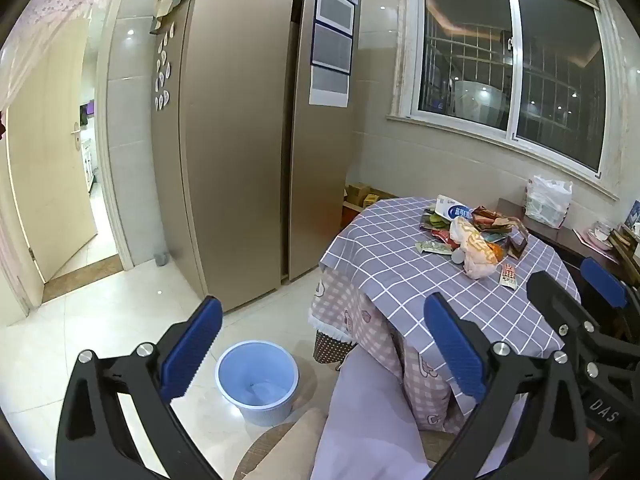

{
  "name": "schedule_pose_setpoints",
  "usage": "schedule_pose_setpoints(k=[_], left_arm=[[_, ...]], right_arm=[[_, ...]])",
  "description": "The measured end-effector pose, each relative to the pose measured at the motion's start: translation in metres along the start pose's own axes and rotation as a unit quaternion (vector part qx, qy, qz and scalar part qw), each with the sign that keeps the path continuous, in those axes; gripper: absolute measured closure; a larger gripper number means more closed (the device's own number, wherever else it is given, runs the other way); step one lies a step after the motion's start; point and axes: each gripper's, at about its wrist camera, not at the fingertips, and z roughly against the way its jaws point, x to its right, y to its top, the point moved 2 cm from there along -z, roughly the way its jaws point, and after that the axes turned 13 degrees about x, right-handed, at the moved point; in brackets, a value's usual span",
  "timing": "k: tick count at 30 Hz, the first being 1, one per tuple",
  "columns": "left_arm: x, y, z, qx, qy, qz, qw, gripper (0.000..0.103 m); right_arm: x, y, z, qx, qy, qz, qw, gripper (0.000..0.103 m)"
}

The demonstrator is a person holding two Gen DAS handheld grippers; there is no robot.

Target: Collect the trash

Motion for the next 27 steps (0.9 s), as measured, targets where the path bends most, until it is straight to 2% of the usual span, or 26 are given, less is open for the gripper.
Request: schedule_pose_setpoints(k=[27], left_arm=[[0.0029, -0.0025, 0.0002, 0.003, -0.002, 0.0, 1.0, 0.004]], right_arm=[[-0.0022, 0.0021, 0.0031, 0.002, -0.002, 0.004, 1.0, 0.005]])
